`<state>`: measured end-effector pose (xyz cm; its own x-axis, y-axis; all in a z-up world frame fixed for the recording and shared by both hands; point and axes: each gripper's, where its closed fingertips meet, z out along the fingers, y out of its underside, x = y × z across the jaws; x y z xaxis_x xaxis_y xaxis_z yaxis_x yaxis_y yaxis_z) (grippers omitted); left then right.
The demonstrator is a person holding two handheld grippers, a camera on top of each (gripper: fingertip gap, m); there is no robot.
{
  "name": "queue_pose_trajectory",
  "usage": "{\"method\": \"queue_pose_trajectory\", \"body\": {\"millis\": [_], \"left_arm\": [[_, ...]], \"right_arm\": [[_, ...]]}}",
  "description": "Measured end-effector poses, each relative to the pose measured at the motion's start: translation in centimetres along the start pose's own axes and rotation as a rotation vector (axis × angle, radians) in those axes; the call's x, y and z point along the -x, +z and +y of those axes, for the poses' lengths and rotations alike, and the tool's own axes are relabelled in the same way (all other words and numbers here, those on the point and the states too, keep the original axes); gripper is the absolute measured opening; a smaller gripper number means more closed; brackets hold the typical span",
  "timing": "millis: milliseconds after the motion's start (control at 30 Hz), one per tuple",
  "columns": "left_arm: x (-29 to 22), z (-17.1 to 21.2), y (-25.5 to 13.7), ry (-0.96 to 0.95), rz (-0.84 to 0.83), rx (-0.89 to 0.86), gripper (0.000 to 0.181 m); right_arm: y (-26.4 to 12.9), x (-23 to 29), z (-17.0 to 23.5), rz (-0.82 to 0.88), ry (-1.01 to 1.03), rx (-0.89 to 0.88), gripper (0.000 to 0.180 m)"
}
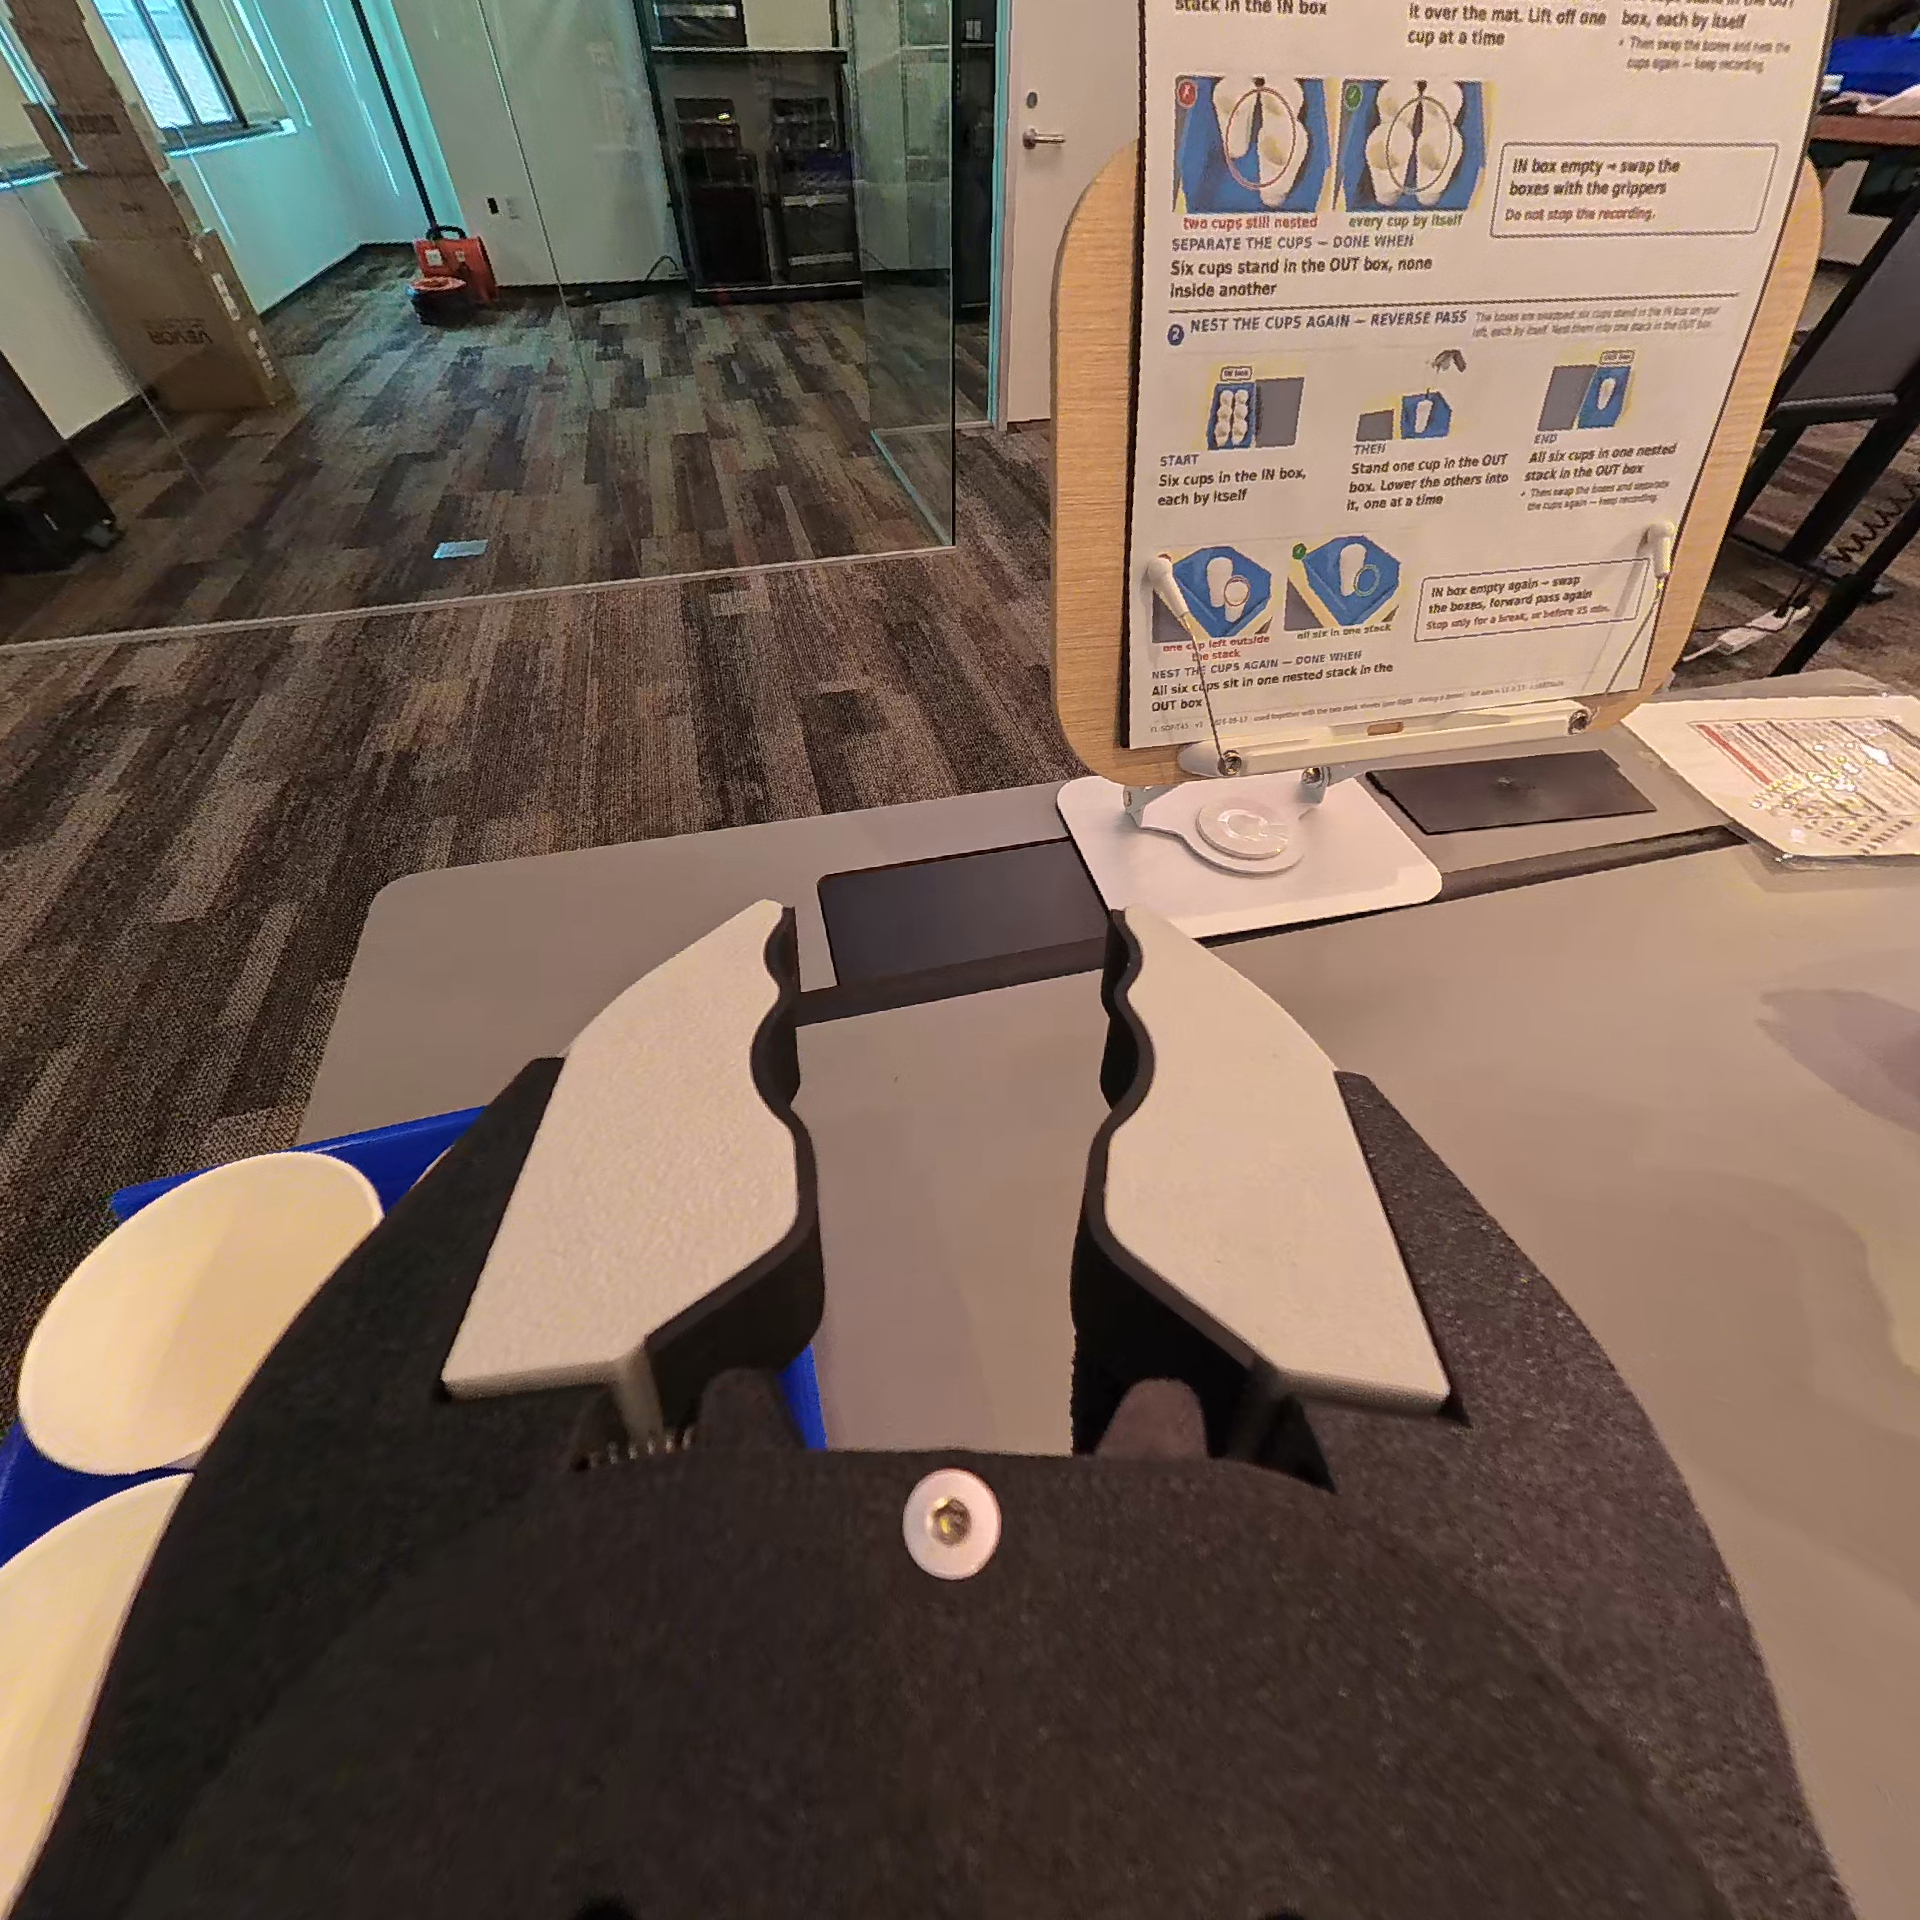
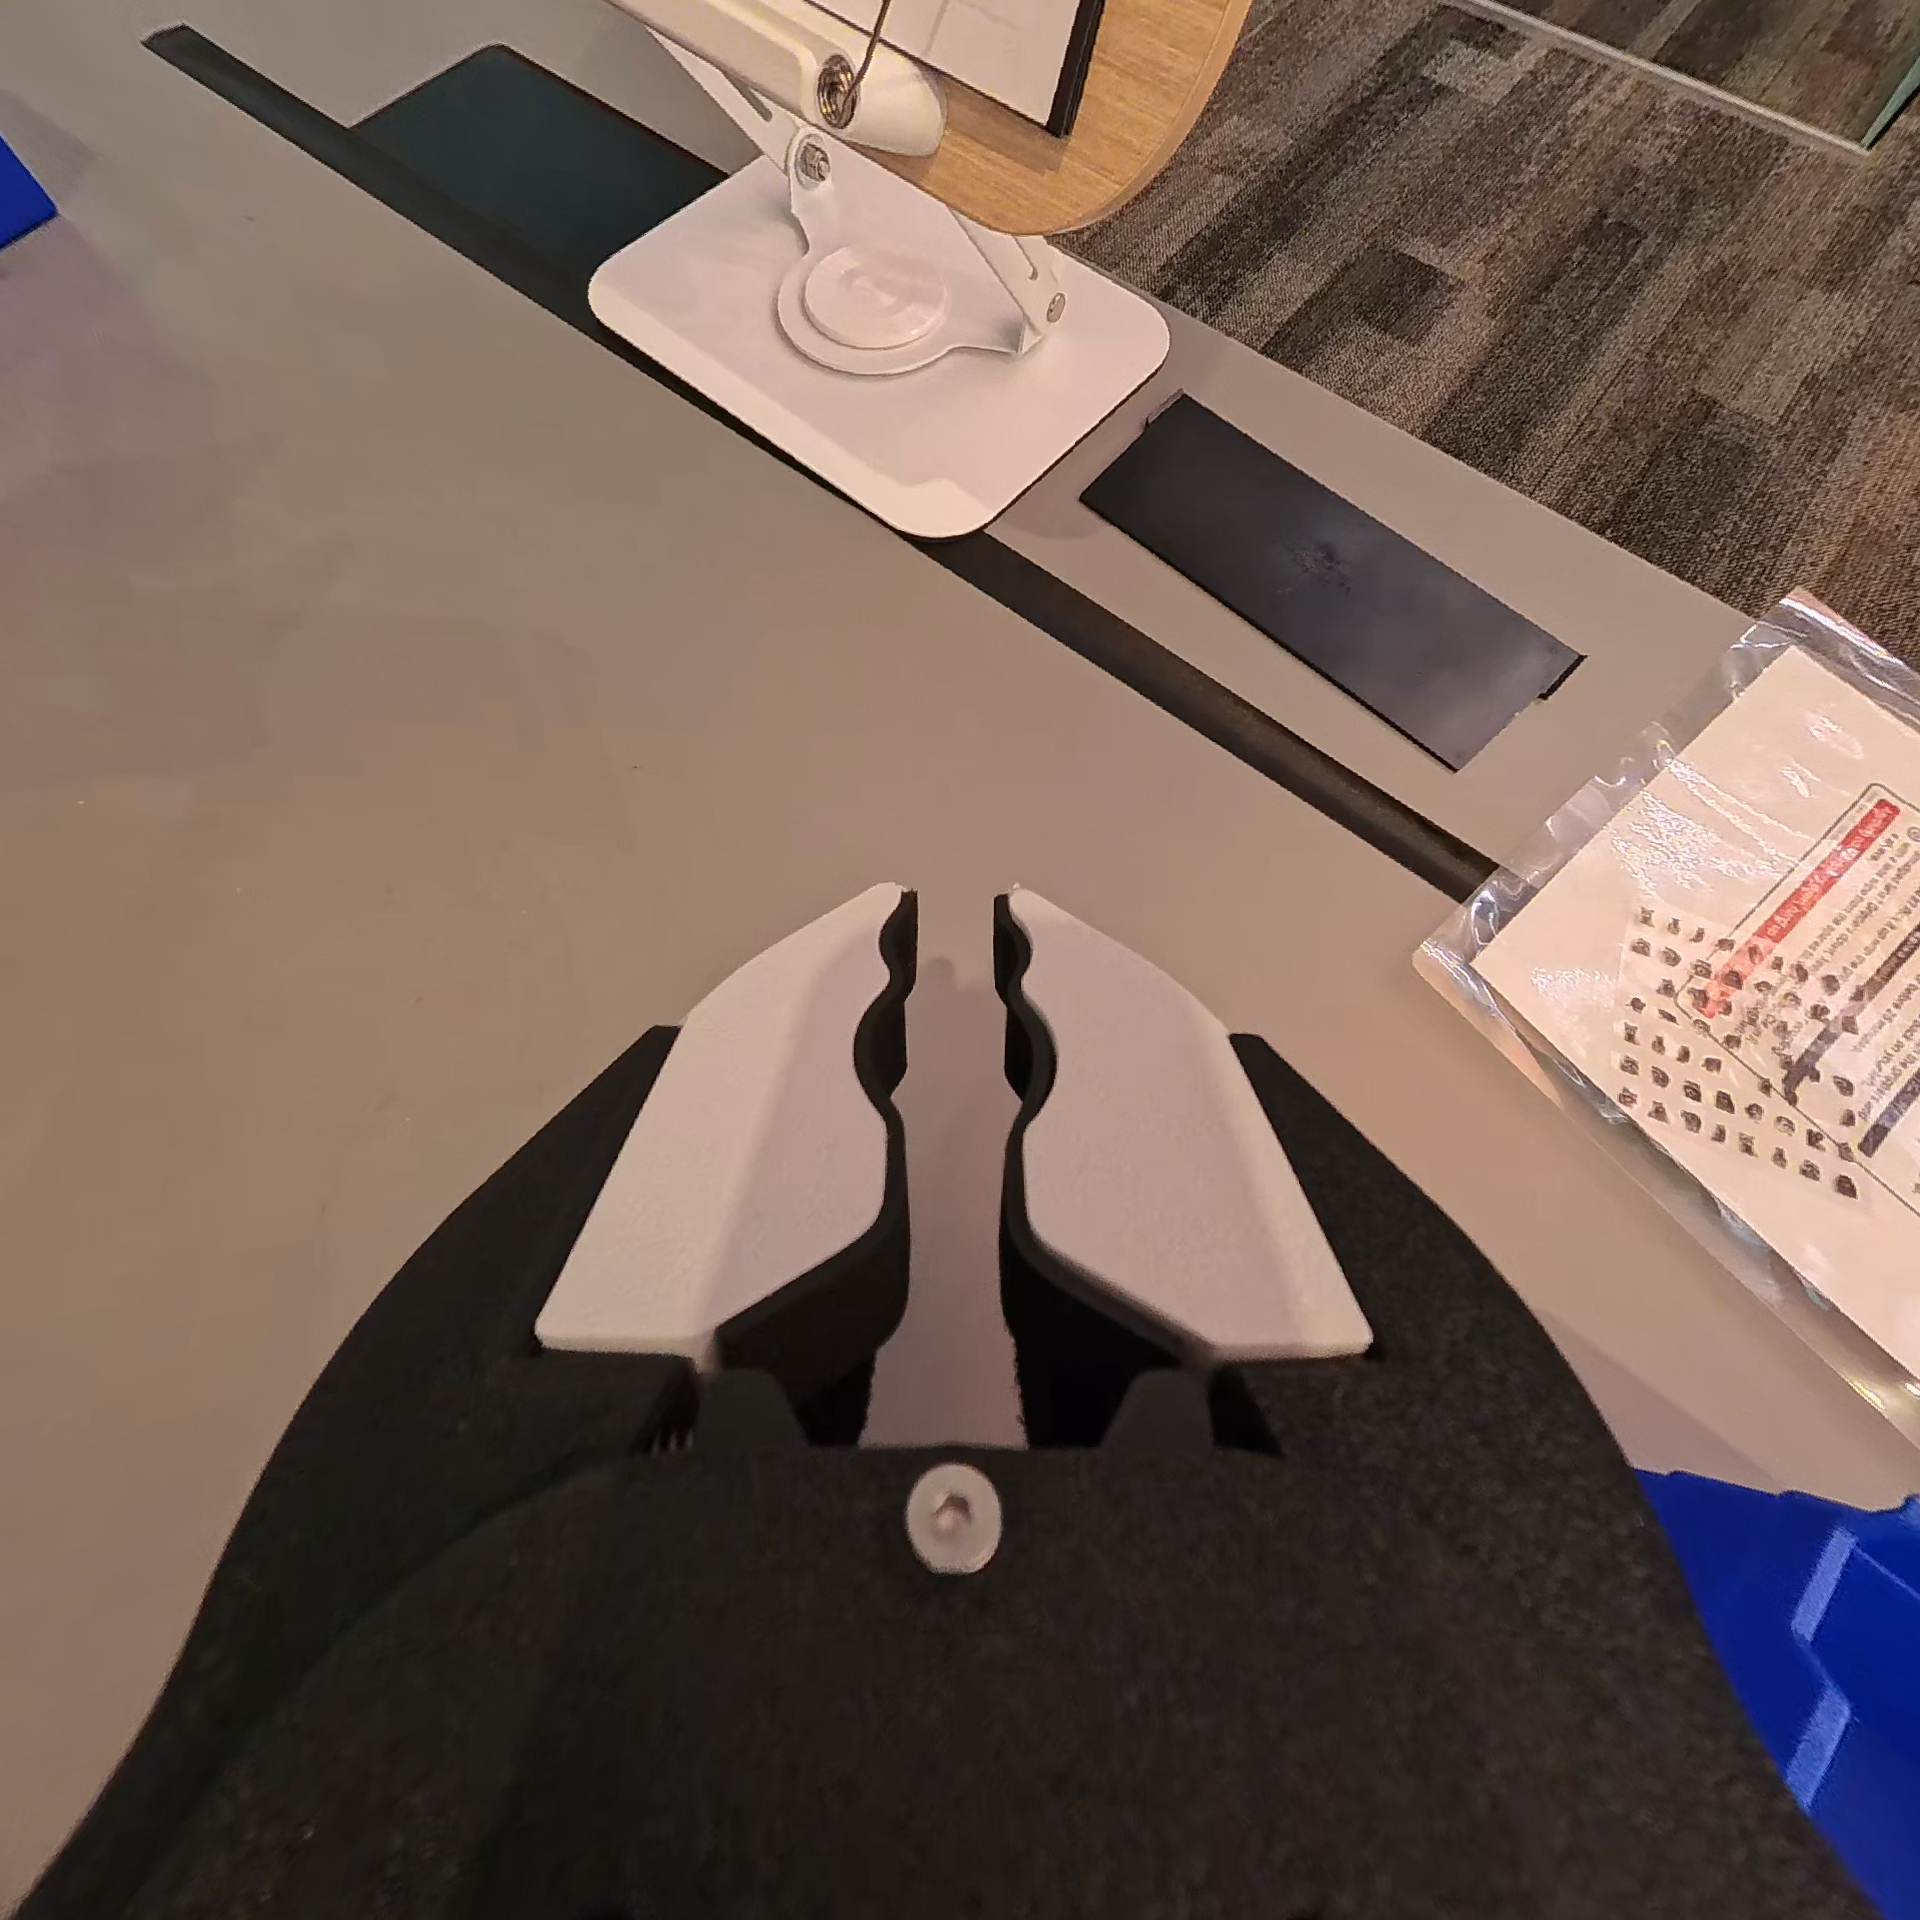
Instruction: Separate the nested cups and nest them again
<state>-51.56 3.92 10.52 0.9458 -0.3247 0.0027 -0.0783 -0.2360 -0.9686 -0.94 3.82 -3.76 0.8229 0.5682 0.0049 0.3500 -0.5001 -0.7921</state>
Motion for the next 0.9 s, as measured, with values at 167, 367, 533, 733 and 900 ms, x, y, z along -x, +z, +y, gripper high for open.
{"method": "queue_pose_trajectory", "body": {"millis": [167,367,533,733,900], "left_arm": [[0.4,0.3,-0.1,-0.001,-0.011,0.019,0.055],[1.5,0.7,-0.6,0.022,-0.066,0.052,0.055],[2.0,0.8,-1.1,0.013,-0.072,0.055,0.055],[2.4,0.9,-2.0,0.028,-0.088,0.071,0.054],[1.7,1.2,-2.4,0.057,-0.06,0.097,0.054]], "right_arm": [[0.0,0.1,0.2,-0.002,-0.002,0.012,0.013],[-0.1,0.2,0.2,-0.004,-0.003,0.012,0.013],[-0.4,0.3,0.2,-0.01,0.002,0.01,0.014],[-0.9,0.4,0.0,-0.02,0.007,0.001,0.014],[-1.6,0.5,-0.2,-0.031,0.015,-0.009,0.014]]}}
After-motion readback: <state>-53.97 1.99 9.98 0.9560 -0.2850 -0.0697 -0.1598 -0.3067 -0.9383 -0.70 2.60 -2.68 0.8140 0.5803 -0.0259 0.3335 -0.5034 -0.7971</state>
